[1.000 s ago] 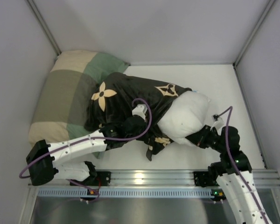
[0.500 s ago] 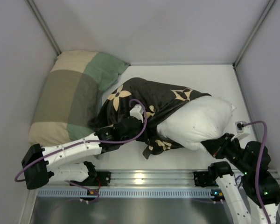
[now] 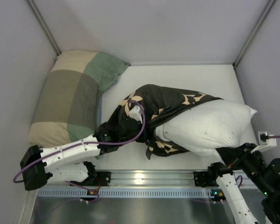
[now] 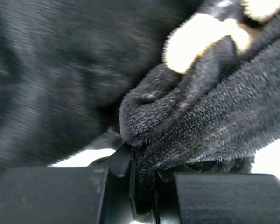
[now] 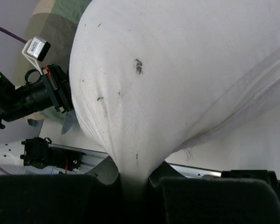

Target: Remove the pillowcase from the pillow

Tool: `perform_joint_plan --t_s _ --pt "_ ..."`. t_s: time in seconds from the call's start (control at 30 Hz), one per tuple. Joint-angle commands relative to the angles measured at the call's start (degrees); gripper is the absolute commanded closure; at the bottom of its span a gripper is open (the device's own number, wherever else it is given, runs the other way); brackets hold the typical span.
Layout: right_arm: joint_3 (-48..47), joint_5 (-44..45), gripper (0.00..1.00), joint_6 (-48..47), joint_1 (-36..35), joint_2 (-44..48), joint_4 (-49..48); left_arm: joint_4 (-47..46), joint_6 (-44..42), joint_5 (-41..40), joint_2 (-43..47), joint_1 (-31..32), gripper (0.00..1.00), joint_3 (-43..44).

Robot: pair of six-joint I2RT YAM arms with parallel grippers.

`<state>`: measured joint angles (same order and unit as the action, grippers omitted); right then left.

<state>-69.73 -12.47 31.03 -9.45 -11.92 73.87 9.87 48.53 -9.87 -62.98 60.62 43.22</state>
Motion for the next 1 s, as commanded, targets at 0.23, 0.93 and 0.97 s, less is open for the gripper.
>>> perform_joint_plan --t_s 0.23,0.93,0.97 --pt "-14.84 13.10 1.00 -1.67 -4.61 -3.03 -6.81 -1.51 -2.64 1.66 -5.06 -3.84 1.00 -4.72" --pt "8.21 -3.35 1.00 -2.37 -4.96 3.22 -8.39 25.34 -34.55 -2.96 -34.72 0.02 0.01 66.60" --pt "8.21 -3.44 1.00 -2.46 -5.05 3.57 -8.04 26.68 -36.30 -3.05 -37.45 0.02 0.01 72.99"
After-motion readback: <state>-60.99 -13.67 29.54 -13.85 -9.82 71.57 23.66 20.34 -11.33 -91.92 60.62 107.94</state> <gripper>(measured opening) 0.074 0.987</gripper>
